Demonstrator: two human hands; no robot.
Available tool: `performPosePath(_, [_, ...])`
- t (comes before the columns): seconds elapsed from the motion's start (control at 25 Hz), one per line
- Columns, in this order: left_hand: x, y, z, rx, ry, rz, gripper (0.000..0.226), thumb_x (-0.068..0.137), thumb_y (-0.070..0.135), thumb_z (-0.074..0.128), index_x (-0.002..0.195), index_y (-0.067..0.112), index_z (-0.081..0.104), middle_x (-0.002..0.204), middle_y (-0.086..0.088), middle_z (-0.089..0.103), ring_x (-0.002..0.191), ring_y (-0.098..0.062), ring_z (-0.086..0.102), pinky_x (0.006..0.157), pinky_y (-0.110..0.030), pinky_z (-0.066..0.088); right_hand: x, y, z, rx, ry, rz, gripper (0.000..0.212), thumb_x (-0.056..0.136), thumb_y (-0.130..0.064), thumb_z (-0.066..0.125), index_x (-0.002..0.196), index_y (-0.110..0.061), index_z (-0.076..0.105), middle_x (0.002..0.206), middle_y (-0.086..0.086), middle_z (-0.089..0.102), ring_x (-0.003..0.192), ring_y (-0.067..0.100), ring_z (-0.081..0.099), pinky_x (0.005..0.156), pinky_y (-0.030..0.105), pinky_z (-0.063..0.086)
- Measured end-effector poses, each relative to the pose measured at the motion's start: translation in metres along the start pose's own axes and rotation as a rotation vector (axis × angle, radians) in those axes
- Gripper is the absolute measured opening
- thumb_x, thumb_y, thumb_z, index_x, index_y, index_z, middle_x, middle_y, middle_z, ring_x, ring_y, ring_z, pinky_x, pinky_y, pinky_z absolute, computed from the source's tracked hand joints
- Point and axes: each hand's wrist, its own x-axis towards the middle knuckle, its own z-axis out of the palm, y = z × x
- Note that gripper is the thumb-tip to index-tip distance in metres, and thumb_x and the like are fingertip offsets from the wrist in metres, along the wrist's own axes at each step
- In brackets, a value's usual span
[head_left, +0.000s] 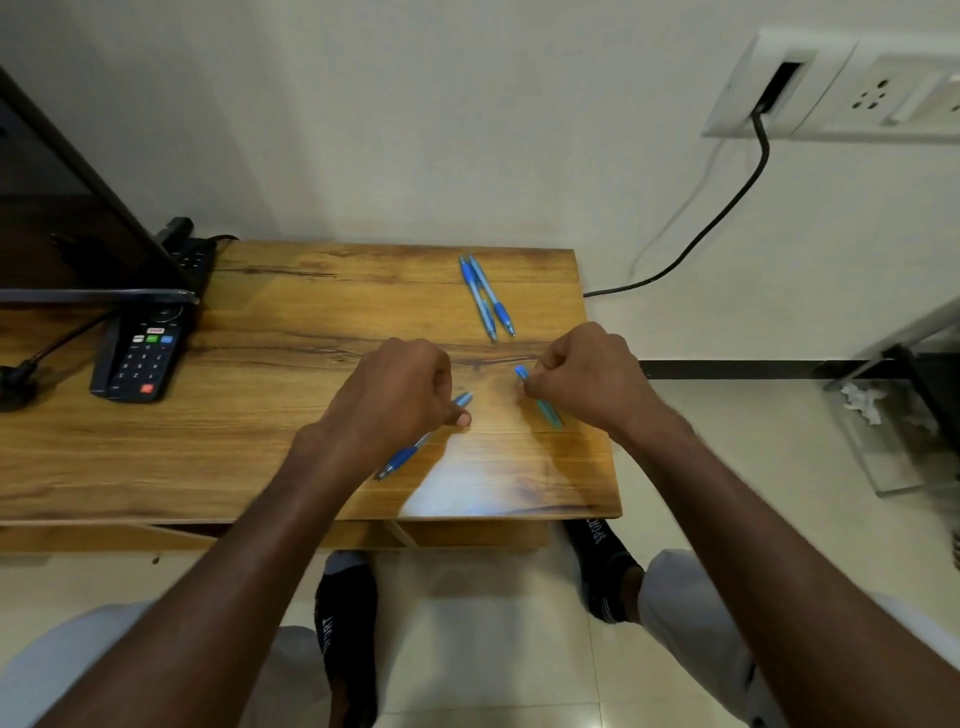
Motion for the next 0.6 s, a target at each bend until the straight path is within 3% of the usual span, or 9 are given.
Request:
performPosePath(0.08, [0.002, -0.002, -0.010, -0.135, 0.061, -0.034, 0.022, 0.087, 0.043, 0.082, 0.081, 0.025, 0.072, 0.074, 0.006, 0.070, 0.070, -0.009, 0.065, 0.059, -0.030, 0.050, -0.004, -0.012, -0.005, 0.325, -0.065, 0.014, 0.009, 0.090, -0.021, 0.082, 0.087, -0.012, 0.080, 0.081, 0.003, 0.078, 0.076, 0.016, 0.074, 0.066, 0.032, 0.062])
performPosePath(0.16, [0.004, -0.009, -0.023, -0.487, 0.141, -0.085, 0.021, 0.098, 0.038, 0.071, 0.087, 0.021, 0.078, 0.070, 0.001, 0.075, 0.059, -0.008, 0.067, 0.058, -0.027, 0.051, -0.008, -0.023, -0.007, 0.600, -0.143, 0.026, 0.007, 0.096, -0.015, 0.077, 0.097, -0.009, 0.081, 0.088, 0.005, 0.082, 0.083, 0.021, 0.078, 0.075, 0.034, 0.065])
performPosePath(0.28, [0.002, -0.017, -0.038, -0.951, 0.129, -0.097, 0.019, 0.101, 0.030, 0.069, 0.100, 0.015, 0.082, 0.082, -0.004, 0.079, 0.067, -0.011, 0.067, 0.063, -0.025, 0.054, -0.012, -0.035, -0.003, 0.736, -0.182, 0.020, 0.013, 0.096, -0.015, 0.077, 0.106, -0.007, 0.081, 0.096, 0.010, 0.082, 0.094, 0.024, 0.079, 0.087, 0.039, 0.064])
performPosePath(0.4, [-0.001, -0.015, -0.036, -1.072, 0.084, -0.096, 0.017, 0.093, 0.029, 0.078, 0.099, 0.013, 0.083, 0.089, -0.007, 0.080, 0.075, -0.014, 0.070, 0.069, -0.028, 0.057, -0.014, -0.043, 0.002, 0.819, -0.188, -0.012, 0.015, 0.094, -0.014, 0.078, 0.105, -0.004, 0.082, 0.100, 0.018, 0.081, 0.088, 0.025, 0.077, 0.085, 0.037, 0.064])
performPosePath(0.6, [-0.001, -0.006, -0.028, -1.097, 0.123, -0.104, 0.007, 0.090, 0.024, 0.082, 0.091, 0.018, 0.081, 0.084, -0.003, 0.080, 0.076, -0.016, 0.073, 0.066, -0.029, 0.056, -0.016, -0.046, 0.006, 0.791, -0.176, -0.089, 0.016, 0.094, -0.014, 0.078, 0.107, -0.004, 0.082, 0.096, 0.014, 0.082, 0.090, 0.024, 0.079, 0.079, 0.029, 0.065])
